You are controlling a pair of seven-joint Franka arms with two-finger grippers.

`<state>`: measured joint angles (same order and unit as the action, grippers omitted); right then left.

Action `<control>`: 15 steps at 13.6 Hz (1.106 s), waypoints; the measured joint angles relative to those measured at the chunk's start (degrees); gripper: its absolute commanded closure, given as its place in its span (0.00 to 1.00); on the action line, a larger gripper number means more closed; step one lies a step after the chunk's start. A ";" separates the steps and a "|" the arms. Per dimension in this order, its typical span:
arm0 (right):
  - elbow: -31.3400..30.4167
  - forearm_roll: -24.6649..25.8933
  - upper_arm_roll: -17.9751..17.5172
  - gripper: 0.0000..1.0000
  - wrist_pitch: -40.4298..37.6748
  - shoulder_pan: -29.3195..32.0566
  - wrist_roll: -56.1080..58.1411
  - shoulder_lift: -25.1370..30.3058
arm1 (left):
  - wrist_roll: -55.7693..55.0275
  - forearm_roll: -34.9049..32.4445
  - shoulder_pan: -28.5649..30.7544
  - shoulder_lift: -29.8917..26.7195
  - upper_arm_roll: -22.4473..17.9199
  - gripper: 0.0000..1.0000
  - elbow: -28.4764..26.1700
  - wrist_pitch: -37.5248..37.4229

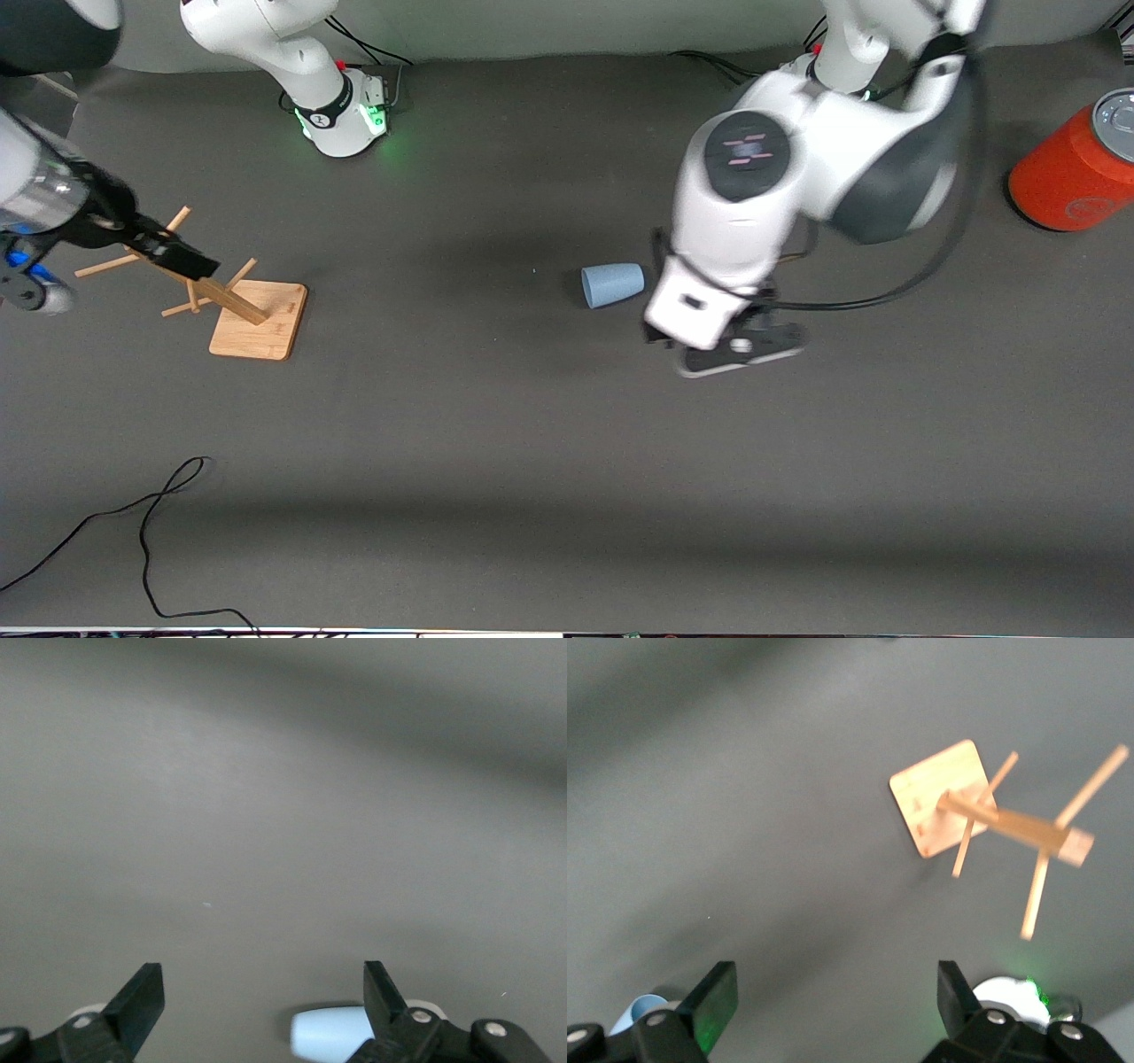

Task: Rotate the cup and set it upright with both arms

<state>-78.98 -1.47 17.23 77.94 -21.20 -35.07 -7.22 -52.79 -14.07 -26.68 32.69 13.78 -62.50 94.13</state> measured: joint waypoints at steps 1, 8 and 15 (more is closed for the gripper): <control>-2.68 0.00 0.00 0.00 2.23 2.01 4.76 1.45 | -2.87 -1.54 -2.83 2.20 -0.01 0.00 1.29 -0.04; -9.79 0.08 -8.02 0.00 12.60 16.14 31.48 4.51 | -11.85 -9.75 -14.40 8.89 -0.11 0.00 -3.96 -1.08; -10.15 1.50 -13.76 0.00 14.11 20.00 35.49 4.78 | -15.10 -12.05 -17.27 15.36 -0.29 0.04 -10.70 3.25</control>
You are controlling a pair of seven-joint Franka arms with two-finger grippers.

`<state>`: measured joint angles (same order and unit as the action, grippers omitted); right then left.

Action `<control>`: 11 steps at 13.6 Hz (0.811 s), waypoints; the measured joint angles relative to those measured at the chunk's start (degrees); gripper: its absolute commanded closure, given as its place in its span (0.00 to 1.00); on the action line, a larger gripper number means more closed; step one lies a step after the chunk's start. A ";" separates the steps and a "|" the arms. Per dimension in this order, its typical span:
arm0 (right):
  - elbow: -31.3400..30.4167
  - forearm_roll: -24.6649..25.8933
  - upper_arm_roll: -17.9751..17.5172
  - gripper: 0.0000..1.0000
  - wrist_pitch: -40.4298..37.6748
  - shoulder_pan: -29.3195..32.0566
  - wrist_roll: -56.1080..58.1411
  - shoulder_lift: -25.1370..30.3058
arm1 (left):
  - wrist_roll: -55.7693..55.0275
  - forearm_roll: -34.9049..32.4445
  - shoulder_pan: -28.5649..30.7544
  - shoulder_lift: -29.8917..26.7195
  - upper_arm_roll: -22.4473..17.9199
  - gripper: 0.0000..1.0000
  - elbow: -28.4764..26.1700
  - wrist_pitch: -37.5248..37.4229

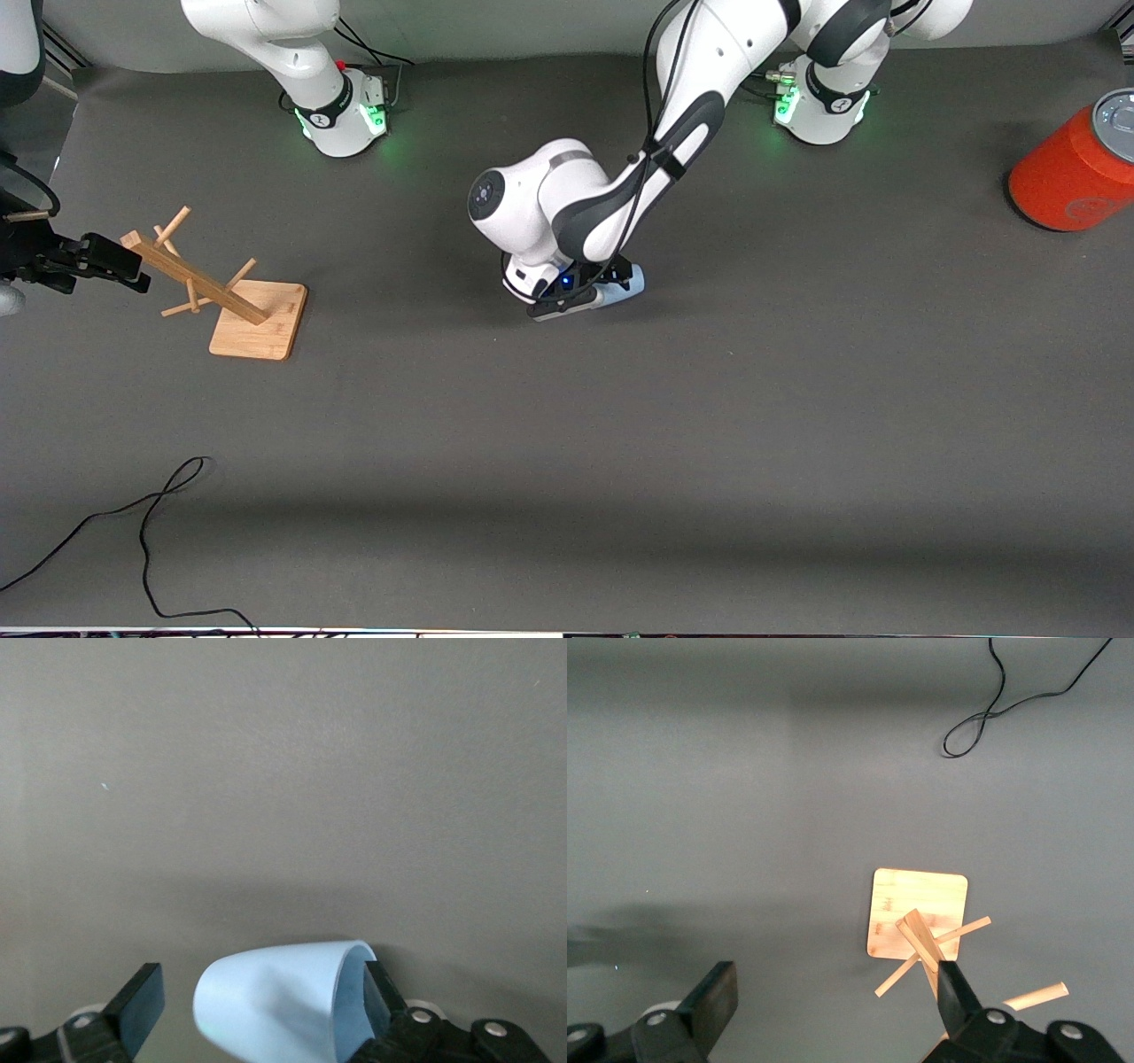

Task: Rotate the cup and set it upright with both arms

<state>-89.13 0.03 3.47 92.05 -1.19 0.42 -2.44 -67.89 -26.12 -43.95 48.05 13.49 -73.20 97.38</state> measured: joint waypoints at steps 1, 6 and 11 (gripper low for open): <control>-0.01 0.02 0.00 0.00 0.00 0.09 0.03 0.00 | 0.00 -0.53 -0.03 0.85 0.00 0.09 -0.03 0.05; -0.04 0.03 -1.99 0.00 0.01 2.23 0.58 0.01 | 5.12 -2.60 -0.81 2.61 0.02 0.74 0.05 -0.42; -0.04 0.03 -2.28 0.00 0.05 1.93 1.05 0.12 | 11.72 -4.38 -3.32 2.17 0.06 1.00 0.36 -6.19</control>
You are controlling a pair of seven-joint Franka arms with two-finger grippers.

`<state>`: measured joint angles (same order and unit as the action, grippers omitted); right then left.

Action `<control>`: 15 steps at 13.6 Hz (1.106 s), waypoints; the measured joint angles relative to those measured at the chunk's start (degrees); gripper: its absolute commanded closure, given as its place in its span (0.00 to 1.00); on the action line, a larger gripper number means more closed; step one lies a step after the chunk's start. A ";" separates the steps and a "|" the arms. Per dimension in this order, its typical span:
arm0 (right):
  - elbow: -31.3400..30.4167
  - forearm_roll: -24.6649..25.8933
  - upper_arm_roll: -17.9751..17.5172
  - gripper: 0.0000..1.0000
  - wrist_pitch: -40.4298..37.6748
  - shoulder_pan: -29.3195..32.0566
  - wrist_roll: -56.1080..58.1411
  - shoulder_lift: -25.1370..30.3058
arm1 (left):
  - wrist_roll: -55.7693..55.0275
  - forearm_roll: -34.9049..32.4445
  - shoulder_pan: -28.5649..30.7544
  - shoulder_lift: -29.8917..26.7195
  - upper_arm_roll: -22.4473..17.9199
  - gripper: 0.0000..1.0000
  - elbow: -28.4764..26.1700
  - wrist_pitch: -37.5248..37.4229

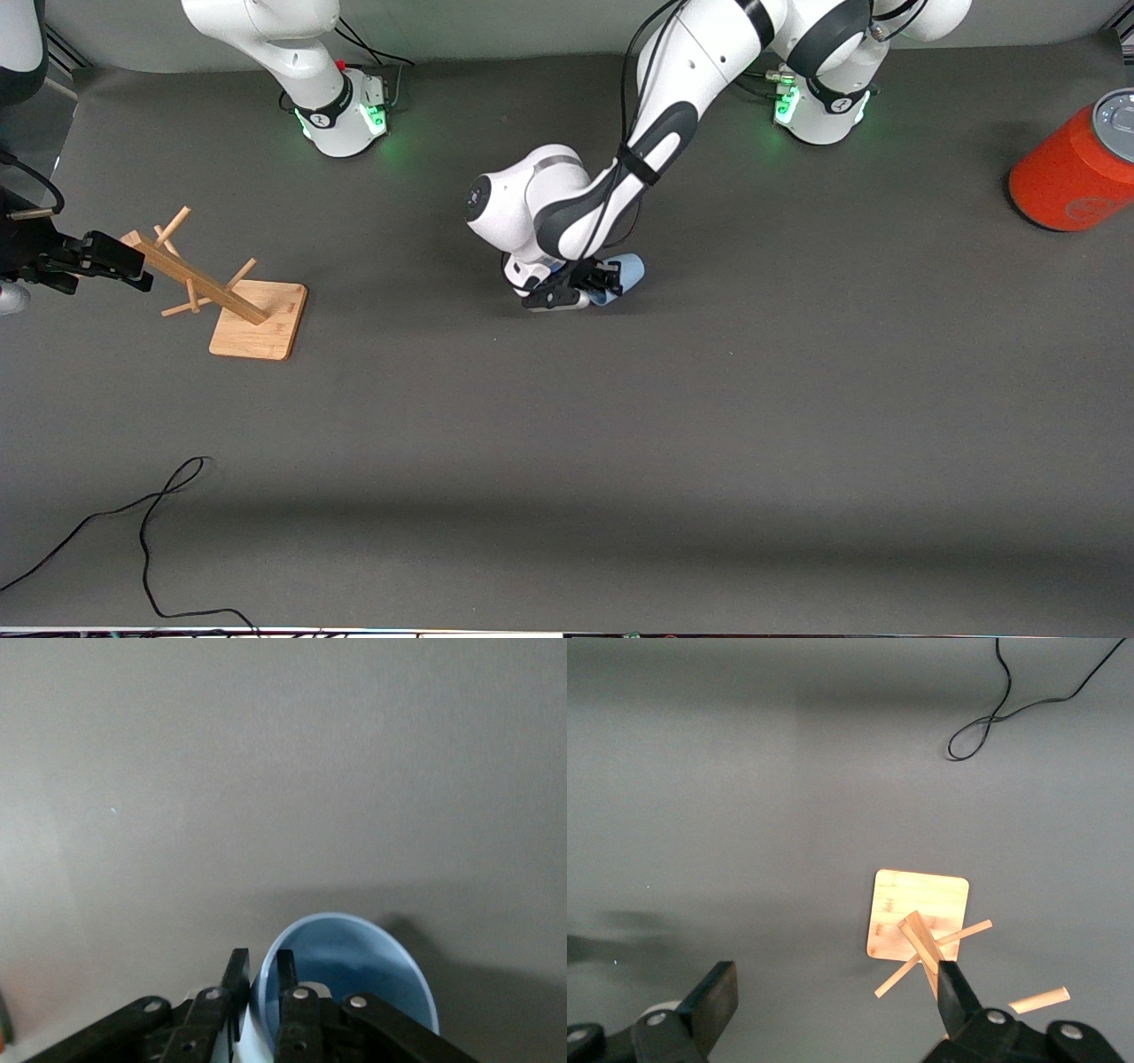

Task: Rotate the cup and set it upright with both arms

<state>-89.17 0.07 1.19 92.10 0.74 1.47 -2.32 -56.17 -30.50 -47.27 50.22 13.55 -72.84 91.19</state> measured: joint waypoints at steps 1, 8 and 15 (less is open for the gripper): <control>0.00 0.00 0.14 0.00 0.00 -0.01 0.22 0.03 | 1.05 -0.28 -0.21 -0.21 -0.01 1.00 0.04 -1.70; -0.03 0.01 0.49 0.00 0.01 -0.10 0.66 0.29 | 9.29 1.44 8.48 -15.61 -1.18 1.00 7.34 -13.29; -0.15 0.00 0.56 0.00 -0.52 -0.18 0.70 0.47 | 13.09 24.97 32.09 -44.34 -1.32 1.00 -9.45 4.24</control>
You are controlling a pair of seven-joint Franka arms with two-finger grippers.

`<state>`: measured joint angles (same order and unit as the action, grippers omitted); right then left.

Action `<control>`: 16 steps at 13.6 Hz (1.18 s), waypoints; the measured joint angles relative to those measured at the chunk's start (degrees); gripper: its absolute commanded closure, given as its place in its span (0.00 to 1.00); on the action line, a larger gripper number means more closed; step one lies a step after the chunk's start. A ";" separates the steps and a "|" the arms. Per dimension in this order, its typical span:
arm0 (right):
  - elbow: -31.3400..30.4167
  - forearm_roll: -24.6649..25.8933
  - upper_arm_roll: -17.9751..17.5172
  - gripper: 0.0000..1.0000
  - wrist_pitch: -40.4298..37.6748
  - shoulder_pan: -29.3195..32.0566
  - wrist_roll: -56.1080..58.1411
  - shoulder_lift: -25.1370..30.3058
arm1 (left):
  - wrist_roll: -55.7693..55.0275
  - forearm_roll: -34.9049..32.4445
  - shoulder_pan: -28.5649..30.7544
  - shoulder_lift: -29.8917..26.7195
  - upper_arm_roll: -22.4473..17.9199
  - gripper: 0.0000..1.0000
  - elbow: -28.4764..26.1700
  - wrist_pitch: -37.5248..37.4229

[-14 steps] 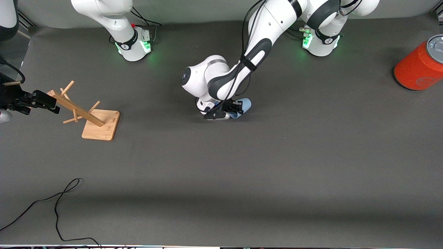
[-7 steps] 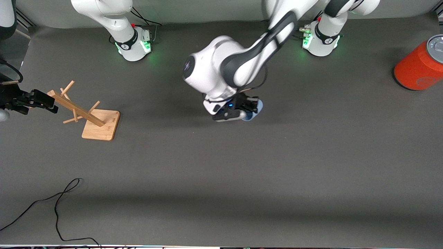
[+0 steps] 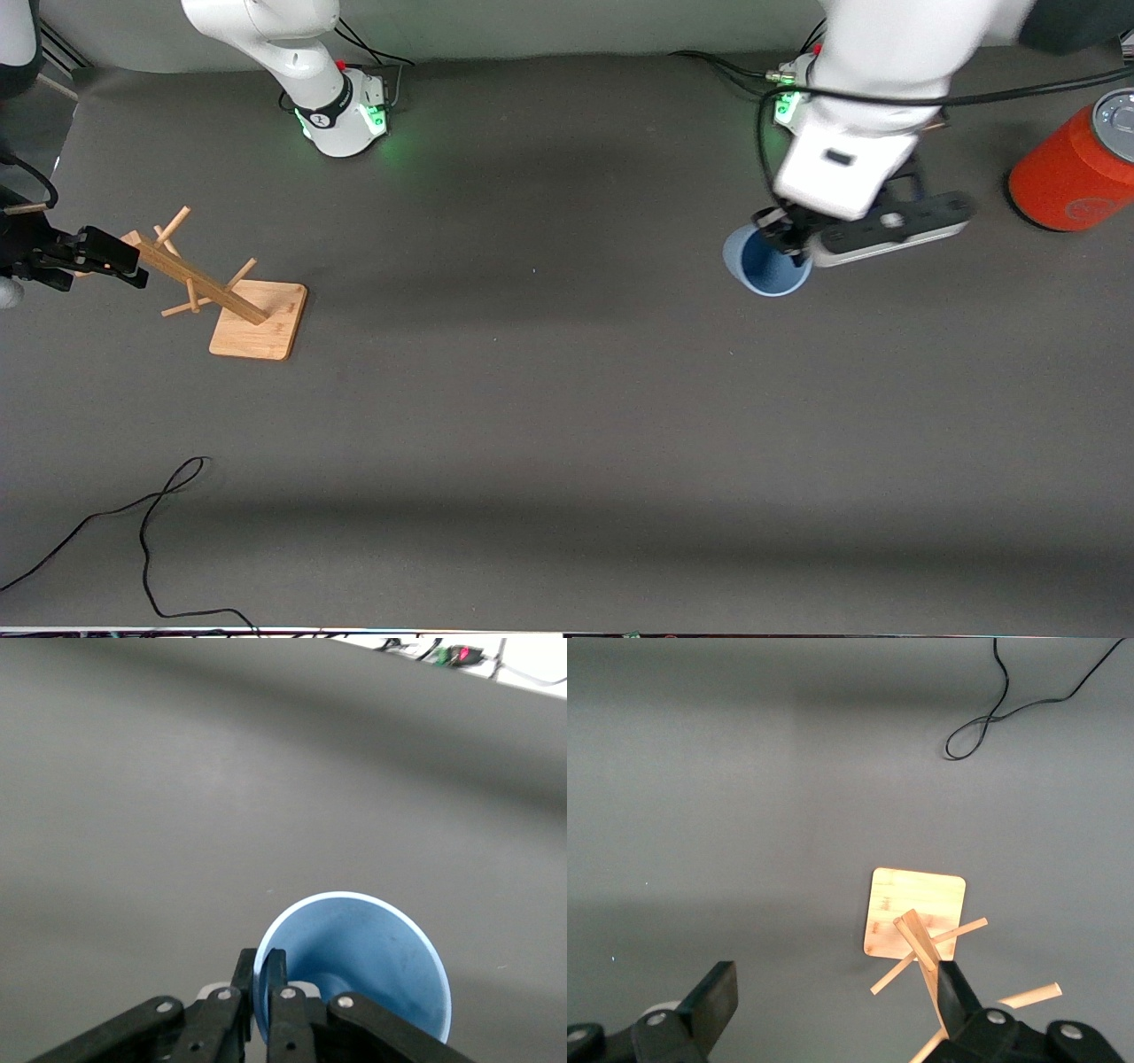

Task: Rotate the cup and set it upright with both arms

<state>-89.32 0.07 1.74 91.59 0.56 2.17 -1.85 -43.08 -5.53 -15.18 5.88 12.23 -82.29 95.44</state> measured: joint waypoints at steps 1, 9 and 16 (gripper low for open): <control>0.00 0.00 0.00 0.00 -0.14 0.00 0.00 0.00 | -0.03 1.00 0.78 -2.69 0.01 1.00 -6.50 5.45; -0.11 0.00 0.04 0.00 -0.84 0.00 0.00 0.01 | -17.38 -7.67 -2.79 -2.01 1.60 1.00 -38.22 40.50; -0.17 0.00 0.04 0.00 -0.89 -0.02 0.00 0.02 | -43.18 -30.93 -5.34 14.24 1.63 1.00 -37.04 50.37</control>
<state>-89.49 0.07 1.78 90.70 0.54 2.17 -1.83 -86.26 -36.45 -20.52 20.13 13.86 -119.33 145.81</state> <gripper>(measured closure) 0.000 0.916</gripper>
